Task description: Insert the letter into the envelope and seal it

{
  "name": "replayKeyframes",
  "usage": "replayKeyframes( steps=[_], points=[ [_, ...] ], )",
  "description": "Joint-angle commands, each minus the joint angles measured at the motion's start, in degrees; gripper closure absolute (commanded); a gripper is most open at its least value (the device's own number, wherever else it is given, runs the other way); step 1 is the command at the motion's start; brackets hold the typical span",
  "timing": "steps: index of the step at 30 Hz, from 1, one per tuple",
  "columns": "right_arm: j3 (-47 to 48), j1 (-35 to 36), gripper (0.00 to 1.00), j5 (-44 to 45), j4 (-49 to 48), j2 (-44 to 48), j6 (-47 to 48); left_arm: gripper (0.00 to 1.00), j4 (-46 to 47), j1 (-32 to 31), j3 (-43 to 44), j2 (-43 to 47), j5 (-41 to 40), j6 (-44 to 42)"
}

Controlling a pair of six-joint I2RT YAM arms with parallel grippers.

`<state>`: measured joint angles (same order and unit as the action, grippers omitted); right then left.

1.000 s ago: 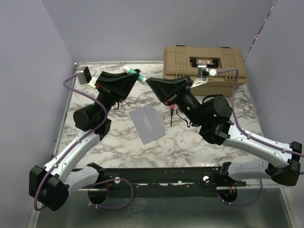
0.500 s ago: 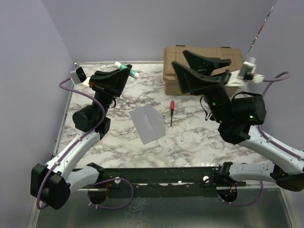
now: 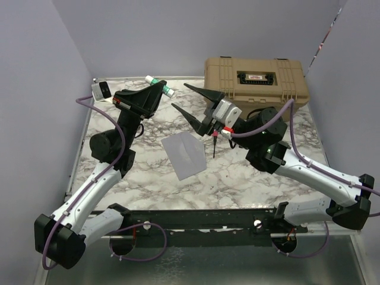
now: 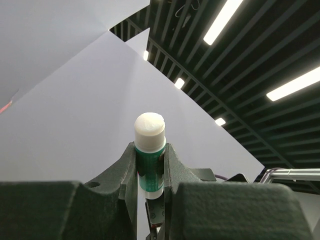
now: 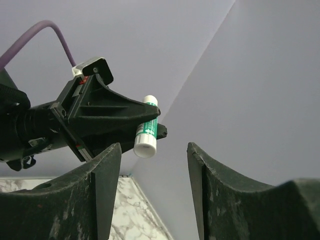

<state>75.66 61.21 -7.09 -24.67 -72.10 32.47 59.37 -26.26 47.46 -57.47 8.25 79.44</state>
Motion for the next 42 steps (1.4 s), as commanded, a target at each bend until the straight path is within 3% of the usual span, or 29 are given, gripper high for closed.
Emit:
replayKeyframes(
  steps=[1, 9, 19, 30, 34, 42],
  points=[
    [2.7, 0.2, 0.45, -2.7, 1.9, -2.2, 7.4, 1.0, -3.0, 0.0, 1.8, 1.9, -1.5, -1.7],
    [4.8, 0.2, 0.48, -3.3, 2.6, -4.7, 9.4, 1.0, -3.3, 0.0, 2.5, 1.3, -1.1, -2.5],
    [5.1, 0.2, 0.63, -3.5, 0.7, -5.9, 8.8, 1.0, -3.3, -0.1, 3.8, 0.5, 0.3, -3.9],
    [5.8, 0.2, 0.9, -5.1, -0.4, -6.5, 3.4, 1.0, -2.7, -0.2, 6.2, 0.1, 3.5, -5.9],
    [7.2, 0.2, 0.98, -2.2, -3.0, -7.0, -7.8, 1.0, -0.2, -0.3, 6.0, 0.3, 4.9, -7.4],
    [10.9, 0.1, 1.0, 11.9, -5.7, -5.6, -47.5, 1.0, 17.1, -0.5, 3.2, 0.6, 9.3, -12.7]
  ],
)
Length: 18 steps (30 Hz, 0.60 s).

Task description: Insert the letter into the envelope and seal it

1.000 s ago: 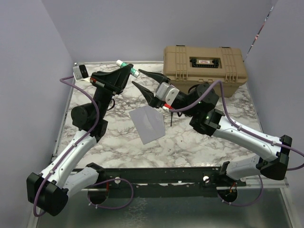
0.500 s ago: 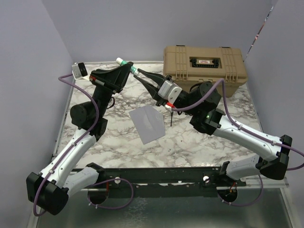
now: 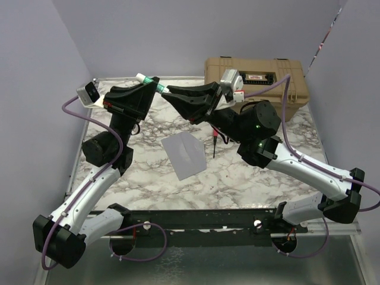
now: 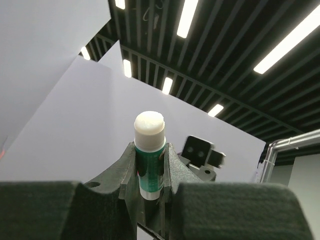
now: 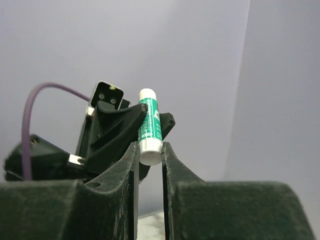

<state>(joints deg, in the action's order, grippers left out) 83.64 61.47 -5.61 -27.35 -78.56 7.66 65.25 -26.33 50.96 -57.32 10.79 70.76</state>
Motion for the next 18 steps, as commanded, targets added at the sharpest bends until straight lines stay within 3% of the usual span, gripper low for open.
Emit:
replayKeyframes(
  steps=[1, 3, 6, 8, 10, 12, 14, 18],
  points=[
    [2.6, -0.2, 1.0, 11.9, -3.1, 1.4, -25.7, 1.0, 12.3, -0.5, 0.1, 0.4, 7.6, -4.3],
    [0.5, -0.2, 1.0, 10.3, -6.2, 2.9, -29.0, 1.0, 13.7, -0.5, 0.2, 0.4, 8.6, -5.0],
    [-0.9, -0.2, 0.99, -0.6, -12.2, 2.9, -25.3, 1.0, 13.9, -0.5, 0.5, 0.3, 8.3, -4.6],
    [-1.6, -0.1, 0.85, -7.4, -12.3, 2.8, -17.1, 1.0, 13.9, -0.5, 0.4, 0.1, 7.1, -3.0],
    [-3.9, -0.1, 0.56, -12.2, -12.6, 3.3, -6.6, 1.0, 13.5, -0.5, 0.2, -0.1, 5.1, -0.6],
    [-5.8, -0.1, 0.38, -13.6, -11.1, 3.6, 3.8, 1.0, 12.9, -0.5, -0.1, -0.4, 3.2, 2.2],
    [-6.8, -0.1, 0.32, -12.6, -9.6, 3.4, 13.0, 1.0, 12.4, -0.4, -0.2, -0.7, 2.2, 4.9],
    [-5.8, -0.1, 0.31, -9.8, -7.1, 1.9, 25.6, 1.0, 10.6, -0.5, 0.1, -1.0, 1.2, 8.3]
  ],
)
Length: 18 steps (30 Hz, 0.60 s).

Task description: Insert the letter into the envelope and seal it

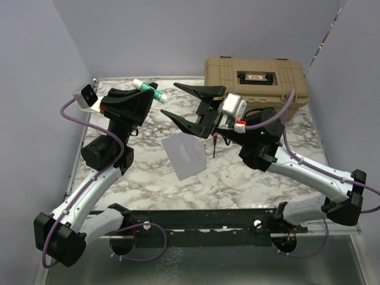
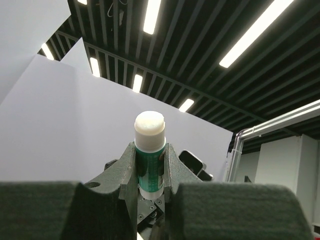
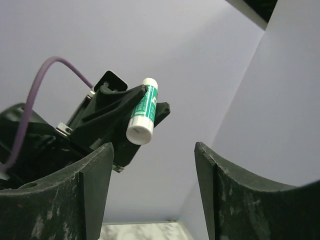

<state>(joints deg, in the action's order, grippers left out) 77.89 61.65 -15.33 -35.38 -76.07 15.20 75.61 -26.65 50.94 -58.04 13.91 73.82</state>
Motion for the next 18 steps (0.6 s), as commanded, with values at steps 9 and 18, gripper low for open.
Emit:
replayKeyframes(
  steps=[9, 18],
  points=[
    [3.1, -0.1, 0.58, -0.4, 2.9, -2.4, 25.0, 1.0, -10.3, -0.2, 0.2, 2.8, -2.5, 4.0],
    [3.8, 0.0, 0.51, -1.5, 2.1, -3.9, 25.0, 1.0, -13.6, -0.2, -0.6, 4.1, -3.5, 3.5]
  ],
)
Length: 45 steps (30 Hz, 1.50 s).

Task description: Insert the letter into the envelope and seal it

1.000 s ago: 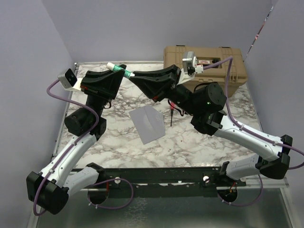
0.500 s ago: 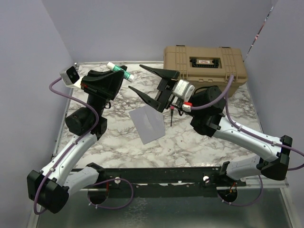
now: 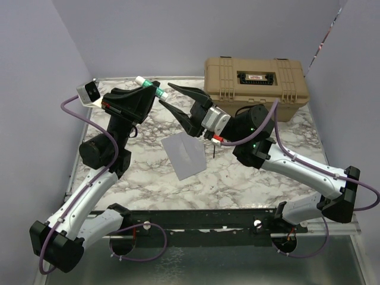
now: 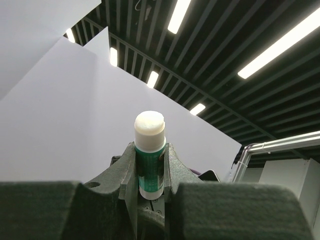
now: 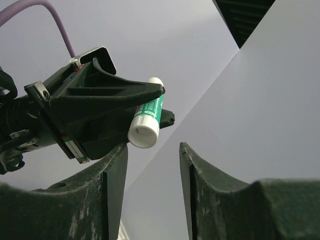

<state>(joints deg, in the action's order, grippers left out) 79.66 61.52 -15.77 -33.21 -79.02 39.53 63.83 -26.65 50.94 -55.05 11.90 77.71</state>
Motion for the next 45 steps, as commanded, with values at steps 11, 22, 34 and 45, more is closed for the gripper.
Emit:
replayKeyframes(
  steps=[11, 22, 34, 45],
  points=[
    [1.5, 0.1, 0.55, -0.5, -2.7, -0.4, -1.5, 1.0, -4.8, -0.2, -1.1, 1.2, -3.3, -0.5],
    [1.8, 0.2, 0.51, 1.1, -2.8, -1.6, -0.8, 1.0, -6.1, -0.2, -1.5, 1.2, -3.6, 0.5],
    [3.7, 0.2, 0.59, 2.2, -2.4, -4.1, 1.1, 1.0, -6.7, -0.5, -2.0, 1.6, -3.8, 1.7],
    [2.9, 0.2, 0.68, 2.9, -0.4, -3.6, 4.0, 1.0, -6.9, -0.5, -1.7, 1.5, -3.8, 2.2]
  ],
)
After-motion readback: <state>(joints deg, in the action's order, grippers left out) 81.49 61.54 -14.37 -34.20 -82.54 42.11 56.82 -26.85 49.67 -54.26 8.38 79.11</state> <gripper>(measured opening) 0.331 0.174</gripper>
